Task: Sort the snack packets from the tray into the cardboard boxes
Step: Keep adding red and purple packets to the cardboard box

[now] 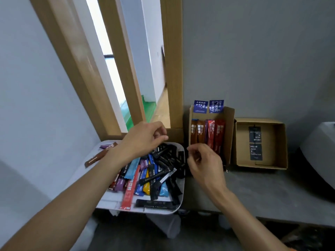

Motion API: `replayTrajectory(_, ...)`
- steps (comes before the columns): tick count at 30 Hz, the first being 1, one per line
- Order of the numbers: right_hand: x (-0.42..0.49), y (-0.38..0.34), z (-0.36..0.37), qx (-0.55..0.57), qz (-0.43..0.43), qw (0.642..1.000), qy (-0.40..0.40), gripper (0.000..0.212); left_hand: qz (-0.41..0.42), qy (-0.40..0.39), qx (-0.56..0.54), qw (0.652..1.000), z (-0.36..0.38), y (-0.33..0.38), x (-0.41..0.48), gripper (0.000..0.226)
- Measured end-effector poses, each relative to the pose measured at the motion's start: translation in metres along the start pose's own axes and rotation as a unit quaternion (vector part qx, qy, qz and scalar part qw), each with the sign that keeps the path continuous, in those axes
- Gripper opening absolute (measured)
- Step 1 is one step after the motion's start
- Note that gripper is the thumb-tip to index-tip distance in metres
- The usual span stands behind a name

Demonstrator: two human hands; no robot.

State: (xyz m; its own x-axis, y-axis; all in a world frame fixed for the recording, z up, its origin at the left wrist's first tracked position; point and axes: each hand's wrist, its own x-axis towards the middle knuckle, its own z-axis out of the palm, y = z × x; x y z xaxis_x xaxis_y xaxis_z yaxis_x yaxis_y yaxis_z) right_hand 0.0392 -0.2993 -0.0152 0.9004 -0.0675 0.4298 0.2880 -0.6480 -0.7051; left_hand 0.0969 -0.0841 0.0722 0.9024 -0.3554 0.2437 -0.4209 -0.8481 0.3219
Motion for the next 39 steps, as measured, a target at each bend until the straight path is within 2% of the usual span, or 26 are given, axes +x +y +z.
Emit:
replayTrajectory(4, 0.000, -0.026, 0.016, 0.001, -0.033, 0.998, -0.056, 0.019, -0.071, -0.019, 0.033, 0.997, 0.004, -0.038, -0.032, 0.014)
replayTrajectory(6, 0.004, -0.037, 0.032, 0.006, -0.026, 0.995, -0.097, 0.022, -0.121, -0.006, 0.066, 0.990, 0.007, -0.058, -0.045, 0.025)
replayTrajectory(9, 0.013, -0.056, 0.063, 0.022, 0.032, 0.983, -0.180, 0.028, -0.263, -0.014, 0.153, 0.953, 0.008, -0.088, -0.062, 0.069)
replayTrajectory(11, 0.019, -0.069, 0.085, 0.002, 0.054, 0.976, -0.210, 0.028, -0.358, -0.049, 0.144, 0.921, 0.005, -0.102, -0.070, 0.097)
replayTrajectory(12, 0.022, -0.075, 0.095, -0.020, 0.061, 0.974, -0.218, 0.027, -0.378, -0.066, 0.126, 0.915, 0.004, -0.107, -0.072, 0.106)
replayTrajectory(16, 0.028, -0.089, 0.133, -0.093, 0.105, 0.960, -0.242, 0.036, -0.351, -0.124, 0.076, 0.925, 0.005, -0.122, -0.071, 0.123)
replayTrajectory(19, 0.030, -0.093, 0.147, -0.102, 0.141, 0.956, -0.234, 0.041, -0.370, -0.152, 0.011, 0.916, 0.014, -0.130, -0.069, 0.132)
replayTrajectory(23, 0.032, -0.102, 0.151, -0.115, 0.175, 0.949, -0.236, 0.044, -0.408, -0.091, 0.039, 0.908, 0.027, -0.139, -0.078, 0.114)
replayTrajectory(26, 0.033, -0.106, 0.158, -0.112, 0.187, 0.947, -0.236, 0.043, -0.440, -0.101, 0.054, 0.891, 0.032, -0.144, -0.087, 0.124)
replayTrajectory(28, 0.033, -0.109, 0.162, -0.103, 0.188, 0.948, -0.237, 0.038, -0.434, -0.117, 0.056, 0.892, 0.036, -0.149, -0.087, 0.136)
replayTrajectory(30, 0.034, -0.111, 0.165, -0.078, 0.191, 0.949, -0.240, 0.033, -0.430, -0.118, 0.050, 0.894, 0.041, -0.154, -0.085, 0.134)
replayTrajectory(32, 0.035, -0.110, 0.164, -0.051, 0.203, 0.947, -0.244, 0.033, -0.430, -0.121, 0.039, 0.894, 0.042, -0.153, -0.081, 0.120)
replayTrajectory(34, 0.035, -0.110, 0.163, -0.033, 0.220, 0.944, -0.243, 0.033, -0.427, -0.127, 0.021, 0.895, 0.039, -0.148, -0.080, 0.095)
replayTrajectory(37, 0.034, -0.109, 0.165, -0.020, 0.222, 0.948, -0.227, 0.031, -0.420, -0.128, -0.076, 0.895, 0.033, -0.145, -0.079, 0.048)
replayTrajectory(39, 0.032, -0.110, 0.166, -0.006, 0.225, 0.949, -0.220, 0.029, -0.423, -0.126, -0.139, 0.886, 0.031, -0.145, -0.076, 0.036)
